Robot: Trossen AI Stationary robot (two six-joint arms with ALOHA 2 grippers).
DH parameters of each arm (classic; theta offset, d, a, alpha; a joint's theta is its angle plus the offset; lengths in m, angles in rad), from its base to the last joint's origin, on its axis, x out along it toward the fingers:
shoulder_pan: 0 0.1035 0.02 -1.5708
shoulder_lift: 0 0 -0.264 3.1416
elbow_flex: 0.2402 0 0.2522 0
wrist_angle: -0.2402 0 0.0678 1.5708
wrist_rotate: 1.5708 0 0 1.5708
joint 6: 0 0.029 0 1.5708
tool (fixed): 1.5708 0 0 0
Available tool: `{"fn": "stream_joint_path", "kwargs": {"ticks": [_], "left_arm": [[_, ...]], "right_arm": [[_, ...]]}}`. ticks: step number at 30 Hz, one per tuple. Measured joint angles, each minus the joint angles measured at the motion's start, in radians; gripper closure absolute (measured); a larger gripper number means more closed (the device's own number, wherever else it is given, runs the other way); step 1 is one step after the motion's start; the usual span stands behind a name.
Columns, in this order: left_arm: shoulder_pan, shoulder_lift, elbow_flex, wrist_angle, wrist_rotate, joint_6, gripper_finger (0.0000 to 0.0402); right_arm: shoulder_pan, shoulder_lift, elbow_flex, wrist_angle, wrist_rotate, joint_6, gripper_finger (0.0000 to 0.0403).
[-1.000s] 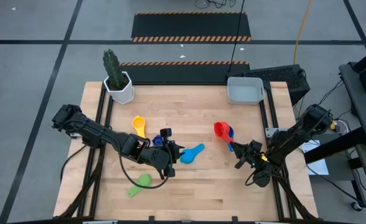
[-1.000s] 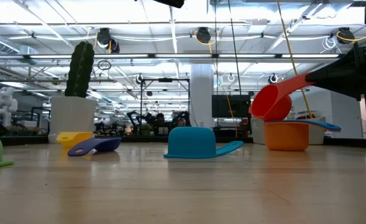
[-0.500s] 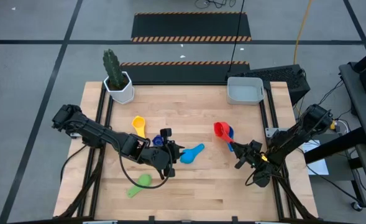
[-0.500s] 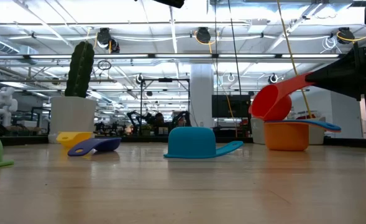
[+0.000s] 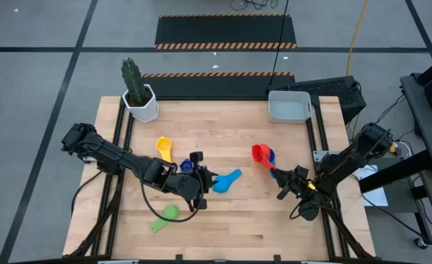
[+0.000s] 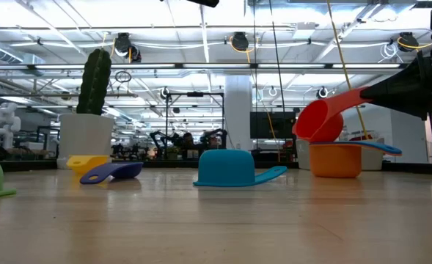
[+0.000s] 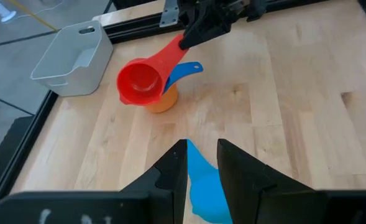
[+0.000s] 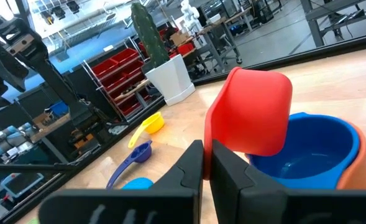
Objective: Nest measuring cups in basket
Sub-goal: Stack the red measuring cup on top of the blue measuring cup
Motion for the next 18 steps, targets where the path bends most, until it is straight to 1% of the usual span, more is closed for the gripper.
{"fn": "stream_joint_path", "kwargs": {"ticks": [5,8,10,18], "left_arm": [[0.0,0.0,0.0,0.012,0.02,0.004,0.0311],[0.0,0.0,0.0,0.012,0.02,0.004,0.0311],[0.0,0.0,0.0,0.012,0.021,0.004,0.0311],[0.0,0.0,0.0,0.014,0.021,0.005,0.0311]], "right_arm": [[0.0,0.0,0.0,0.0,-0.014,-0.006,0.0393],[0.0,0.0,0.0,0.0,-0.051,-0.023,0.0379],[0.0,0.0,0.0,0.0,-0.054,-0.021,0.0358],[-0.002,0.0,0.0,0.0,-0.005,-0.019,0.0256]]}}
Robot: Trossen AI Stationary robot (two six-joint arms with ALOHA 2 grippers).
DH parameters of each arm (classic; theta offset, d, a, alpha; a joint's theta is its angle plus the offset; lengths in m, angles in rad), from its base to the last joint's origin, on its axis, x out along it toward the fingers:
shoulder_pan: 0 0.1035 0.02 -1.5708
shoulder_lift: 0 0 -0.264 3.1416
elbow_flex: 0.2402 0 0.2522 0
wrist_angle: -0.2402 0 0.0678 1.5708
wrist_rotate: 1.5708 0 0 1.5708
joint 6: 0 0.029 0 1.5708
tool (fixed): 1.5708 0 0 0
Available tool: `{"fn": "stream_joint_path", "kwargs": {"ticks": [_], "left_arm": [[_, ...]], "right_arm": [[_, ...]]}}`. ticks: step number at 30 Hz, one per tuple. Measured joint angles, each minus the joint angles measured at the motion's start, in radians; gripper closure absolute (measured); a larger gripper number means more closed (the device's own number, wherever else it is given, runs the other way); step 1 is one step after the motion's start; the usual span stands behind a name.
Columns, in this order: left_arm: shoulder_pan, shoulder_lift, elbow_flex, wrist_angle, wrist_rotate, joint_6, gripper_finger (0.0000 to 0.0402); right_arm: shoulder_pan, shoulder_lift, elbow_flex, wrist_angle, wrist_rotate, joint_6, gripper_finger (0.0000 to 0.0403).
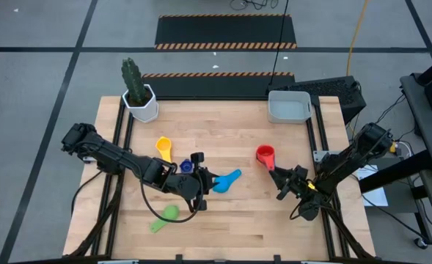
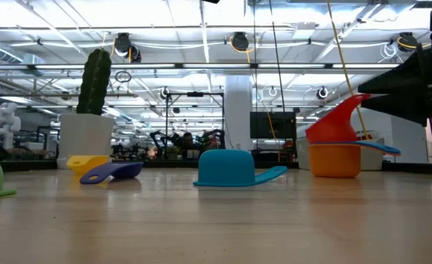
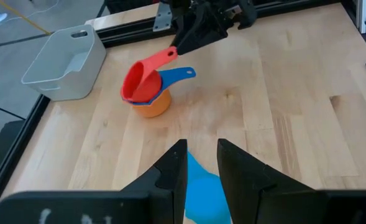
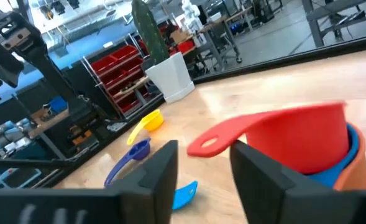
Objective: Nest measuring cups in basket
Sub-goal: Stack the red measuring cup on top of the blue measuring cup
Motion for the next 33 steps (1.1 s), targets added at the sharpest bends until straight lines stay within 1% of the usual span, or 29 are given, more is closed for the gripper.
{"fn": "stream_joint_path", "kwargs": {"ticks": [3,7,9,15,20,25,30,33], "left_arm": [[0.0,0.0,0.0,0.0,0.0,0.0,0.0311],[0.0,0.0,0.0,-0.001,0.0,0.0,0.0311],[0.0,0.0,0.0,-0.002,0.0,0.001,0.0311],[0.0,0.0,0.0,-0.003,0.0,0.002,0.0311],[0.0,0.0,0.0,-0.003,0.0,0.002,0.0311],[0.0,0.0,0.0,-0.003,0.0,0.002,0.0311],[0.0,0.0,0.0,-0.01,0.001,0.001,0.0311],[0.0,0.0,0.0,-0.01,0.001,0.0,0.0311]], "right_arm": [[0.0,-0.002,0.0,0.001,0.027,-0.001,0.0231],[0.0,-0.031,0.0,0.0,0.043,-0.016,0.0216],[0.003,-0.058,0.0,0.004,0.036,-0.047,0.0216],[0.018,-0.15,0.0,0.056,-0.055,-0.18,0.0221],[0.024,-0.176,0.0,0.113,-0.061,-0.297,0.0223],[0.025,-0.194,0.0,0.107,-0.062,-0.323,0.0223],[0.055,-0.227,0.0,0.081,-0.065,-0.353,0.0223],[0.082,-0.27,0.0,0.023,-0.106,-0.341,0.0223]]}}
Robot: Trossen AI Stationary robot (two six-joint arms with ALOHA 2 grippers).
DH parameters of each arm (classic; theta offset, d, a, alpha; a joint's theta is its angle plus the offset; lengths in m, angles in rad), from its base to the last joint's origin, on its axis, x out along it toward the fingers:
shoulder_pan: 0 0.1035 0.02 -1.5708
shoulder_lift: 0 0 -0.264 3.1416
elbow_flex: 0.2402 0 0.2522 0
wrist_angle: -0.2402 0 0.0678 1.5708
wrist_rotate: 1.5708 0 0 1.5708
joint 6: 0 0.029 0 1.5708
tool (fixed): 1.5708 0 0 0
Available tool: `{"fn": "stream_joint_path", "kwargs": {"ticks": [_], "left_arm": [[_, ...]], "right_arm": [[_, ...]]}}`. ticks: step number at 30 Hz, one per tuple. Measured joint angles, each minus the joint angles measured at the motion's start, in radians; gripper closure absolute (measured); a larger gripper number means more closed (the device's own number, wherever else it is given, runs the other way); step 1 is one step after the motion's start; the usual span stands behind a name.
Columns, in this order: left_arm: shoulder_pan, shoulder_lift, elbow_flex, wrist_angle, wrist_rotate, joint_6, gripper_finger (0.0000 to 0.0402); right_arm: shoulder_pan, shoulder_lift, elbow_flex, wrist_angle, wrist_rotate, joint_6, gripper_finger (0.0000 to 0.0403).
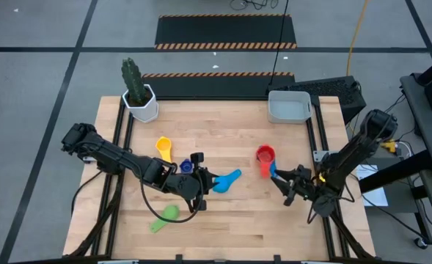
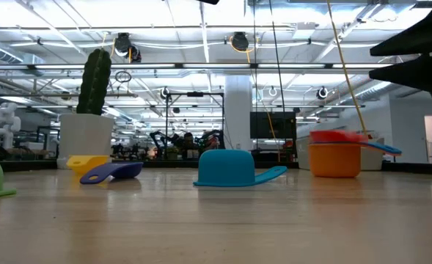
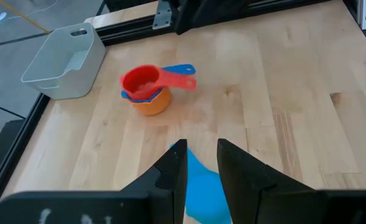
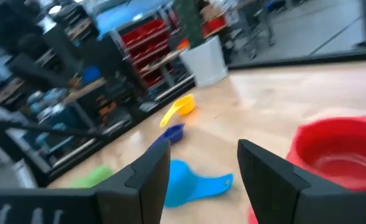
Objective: Nest measuring cups in basket
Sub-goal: Stack the red measuring cup on top of the blue measuring cup
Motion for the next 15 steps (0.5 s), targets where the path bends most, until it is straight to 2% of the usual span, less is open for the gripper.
{"fn": "stream_joint_path", "kwargs": {"ticks": [8,11,15], "left_arm": [[0.0,0.0,0.0,0.004,0.0,0.0,0.0311],[0.0,0.0,0.0,0.011,0.0,0.001,0.0311],[0.0,0.0,0.0,0.021,0.0,0.007,0.0311]], "right_arm": [[0.017,-0.078,0.0,-0.097,-0.089,0.058,0.0244],[-0.015,-0.058,0.0,-0.083,-0.092,0.076,0.0258],[-0.101,0.002,0.032,-0.007,-0.193,0.024,0.0274]]}}
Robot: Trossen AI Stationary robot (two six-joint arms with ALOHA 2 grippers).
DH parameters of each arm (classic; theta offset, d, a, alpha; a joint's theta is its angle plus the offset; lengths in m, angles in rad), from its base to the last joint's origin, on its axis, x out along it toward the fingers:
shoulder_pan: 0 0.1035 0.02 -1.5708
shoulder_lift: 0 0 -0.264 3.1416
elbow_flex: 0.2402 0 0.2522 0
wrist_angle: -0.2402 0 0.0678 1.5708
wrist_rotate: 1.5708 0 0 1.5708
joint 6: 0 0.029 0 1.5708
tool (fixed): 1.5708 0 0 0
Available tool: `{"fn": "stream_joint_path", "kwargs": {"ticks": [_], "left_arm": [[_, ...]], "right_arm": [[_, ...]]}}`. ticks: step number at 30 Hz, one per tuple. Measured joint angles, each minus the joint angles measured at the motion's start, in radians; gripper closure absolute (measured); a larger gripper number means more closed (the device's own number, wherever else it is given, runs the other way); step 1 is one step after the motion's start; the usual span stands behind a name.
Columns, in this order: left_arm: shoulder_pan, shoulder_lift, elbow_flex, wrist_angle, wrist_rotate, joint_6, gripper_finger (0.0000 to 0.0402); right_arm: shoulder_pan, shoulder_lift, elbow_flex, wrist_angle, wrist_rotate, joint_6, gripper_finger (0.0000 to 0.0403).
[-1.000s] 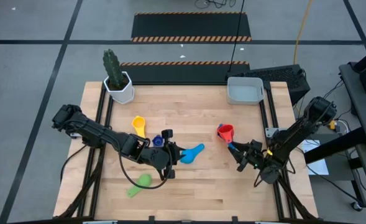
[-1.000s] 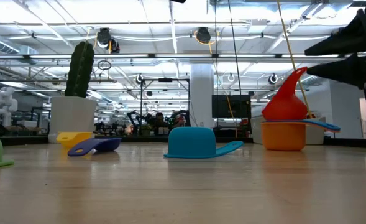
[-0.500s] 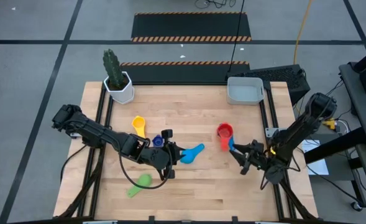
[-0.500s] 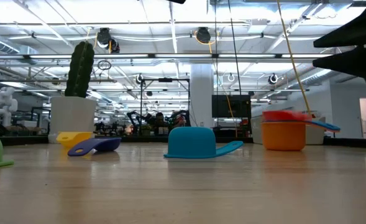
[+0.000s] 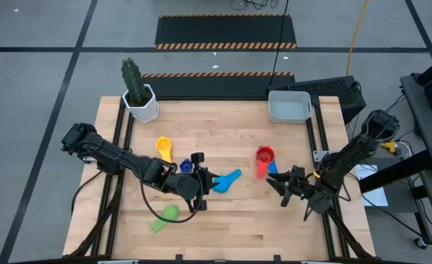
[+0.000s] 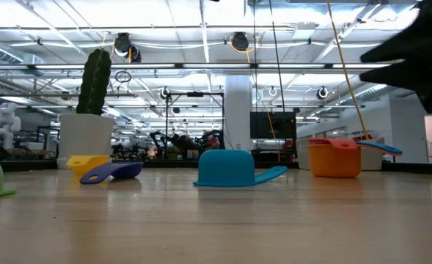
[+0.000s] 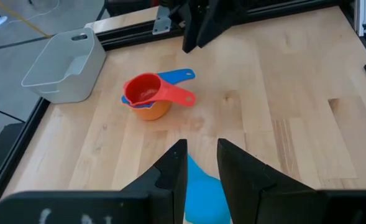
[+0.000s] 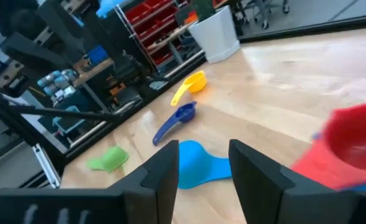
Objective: Nest measuring cups in basket
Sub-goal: Stack the red measuring cup on top of the blue measuring cup
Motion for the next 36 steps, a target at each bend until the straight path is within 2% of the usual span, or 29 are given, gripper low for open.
{"fn": "stream_joint_path", "kwargs": {"ticks": [4,7,12,16,23,28,36], "left_arm": [[0.0,0.0,0.0,0.0,0.0,0.004,0.0311],[0.0,0.0,0.0,0.001,0.0,0.015,0.0311],[0.0,0.0,0.0,0.004,0.0,0.019,0.0311],[-0.005,0.0,0.0,-0.007,0.005,0.02,0.0311],[-0.008,0.0,0.0,-0.023,0.008,0.029,0.0311],[-0.007,0.0,0.0,-0.022,0.008,0.03,0.0311],[-0.008,0.0,0.0,-0.021,0.008,0.03,0.0311]], "right_arm": [[-0.108,0.064,0.12,0.048,-0.121,-0.167,0.029],[-0.198,0.119,0.257,-0.026,-0.237,-0.252,0.0312],[-0.357,0.246,0.492,-0.397,-0.459,-0.202,0.0362],[-0.453,0.334,0.599,-0.63,-0.606,-0.127,0.0398],[-0.545,0.367,0.632,-0.843,-0.777,-0.022,0.0401],[-0.558,0.367,0.632,-1.037,-0.842,0.086,0.0402],[-0.554,0.367,0.632,-1.205,-0.911,0.17,0.0403]]}}
